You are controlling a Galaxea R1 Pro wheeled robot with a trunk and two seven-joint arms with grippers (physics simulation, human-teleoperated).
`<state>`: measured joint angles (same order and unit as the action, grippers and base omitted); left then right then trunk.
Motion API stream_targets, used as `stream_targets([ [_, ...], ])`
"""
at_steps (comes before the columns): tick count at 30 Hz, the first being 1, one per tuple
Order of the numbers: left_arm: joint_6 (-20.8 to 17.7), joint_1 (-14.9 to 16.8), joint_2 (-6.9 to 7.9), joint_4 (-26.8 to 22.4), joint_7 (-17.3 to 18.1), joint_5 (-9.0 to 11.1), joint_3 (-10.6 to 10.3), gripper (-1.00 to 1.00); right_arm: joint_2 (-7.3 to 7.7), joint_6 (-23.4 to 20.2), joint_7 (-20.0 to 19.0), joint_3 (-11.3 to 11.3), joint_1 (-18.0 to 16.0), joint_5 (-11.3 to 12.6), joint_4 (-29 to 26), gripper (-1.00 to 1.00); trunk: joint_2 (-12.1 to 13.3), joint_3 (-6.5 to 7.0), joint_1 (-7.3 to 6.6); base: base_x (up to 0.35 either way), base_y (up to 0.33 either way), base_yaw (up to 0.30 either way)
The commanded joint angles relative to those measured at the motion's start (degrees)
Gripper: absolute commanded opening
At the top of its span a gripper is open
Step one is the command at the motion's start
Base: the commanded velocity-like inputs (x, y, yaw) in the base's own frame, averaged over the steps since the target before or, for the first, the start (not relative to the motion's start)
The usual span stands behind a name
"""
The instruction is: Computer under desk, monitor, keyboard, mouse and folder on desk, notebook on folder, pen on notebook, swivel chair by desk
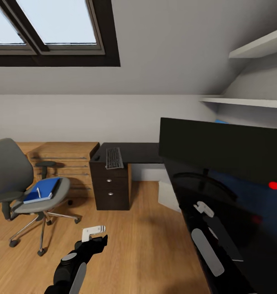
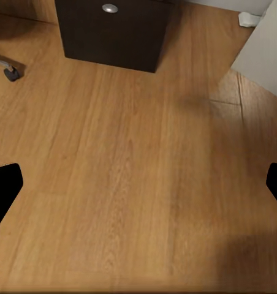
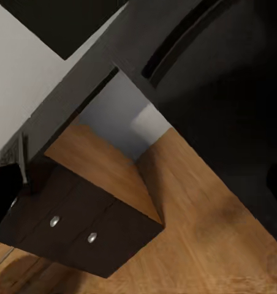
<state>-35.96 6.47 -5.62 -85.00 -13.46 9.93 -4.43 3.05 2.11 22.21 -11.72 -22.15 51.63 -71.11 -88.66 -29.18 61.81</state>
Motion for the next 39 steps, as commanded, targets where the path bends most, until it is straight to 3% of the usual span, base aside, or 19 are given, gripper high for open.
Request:
stream_targets([
  [1,-0.2,0.0,-0.01,-0.1,-0.5,0.6,0.0,1.00,0.42,-2.3,1.9,-0.2,-0.1,0.4,-0.5,1.00,0.0,-0.06,-0.01,-0.059,-0.325,0.000],
  [3,-0.2,0.0,-0.01,-0.1,-0.5,0.6,0.0,1.00,1.27,-9.8,6.8,-0.1,-0.3,0.3,-2.1,1.00,0.0,-0.06,-0.01,-0.039,-0.326,0.000],
  [4,-0.2,0.1,-0.01,-0.1,-0.5,0.6,0.0,1.00,2.03,-17.5,13.4,1.3,-0.5,0.3,-4.8,1.00,0.0,-0.06,-0.01,-0.010,-0.327,0.000],
  [7,-0.2,0.0,-0.01,-0.1,-0.5,0.6,0.0,1.00,2.09,-18.1,15.1,2.9,-0.5,0.2,-5.5,1.00,0.0,-0.06,-0.01,-0.006,-0.327,0.000],
  [8,-0.1,0.0,-0.01,-0.1,-0.5,0.6,0.0,1.00,2.12,-15.7,16.2,4.4,-0.5,0.1,-6.0,1.00,0.0,-0.06,-0.01,-0.002,-0.327,0.000],
  [10,-0.1,0.0,-0.01,-0.1,-0.5,0.6,0.0,1.00,2.27,-14.3,16.9,4.8,-0.5,-0.1,-6.2,1.00,0.0,-0.06,-0.01,-0.001,-0.330,0.000],
  [14,-0.1,0.0,-0.01,-0.1,-0.5,0.6,0.0,1.00,2.45,-20.6,18.9,5.3,-0.5,-2.4,-6.4,1.00,0.0,-0.06,-0.01,0.000,-0.337,0.000],
  [20,-0.1,0.0,-0.01,-0.1,-0.5,0.6,0.0,1.00,2.68,-24.5,19.9,6.3,-0.5,-3.4,-7.8,1.00,0.0,-0.06,-0.01,0.000,-0.267,0.000],
  [24,-0.1,0.0,-0.01,-0.1,-0.5,0.6,0.0,1.00,2.70,-24.9,20.0,6.5,-0.5,-3.8,-9.1,1.00,0.0,-0.06,-0.01,0.000,-0.085,0.000],
  [33,-0.1,0.1,-0.01,-0.1,-0.5,0.6,0.0,1.00,2.42,-25.2,19.9,6.7,-0.5,-8.1,-10.2,1.00,0.0,-0.06,-0.01,0.000,-0.014,0.000],
  [39,-0.1,0.0,-0.01,-0.1,-0.5,0.6,0.0,1.00,2.28,-25.2,19.8,6.6,-0.5,-8.6,-10.4,1.00,0.0,-0.06,-0.01,0.000,0.000,0.000],
])
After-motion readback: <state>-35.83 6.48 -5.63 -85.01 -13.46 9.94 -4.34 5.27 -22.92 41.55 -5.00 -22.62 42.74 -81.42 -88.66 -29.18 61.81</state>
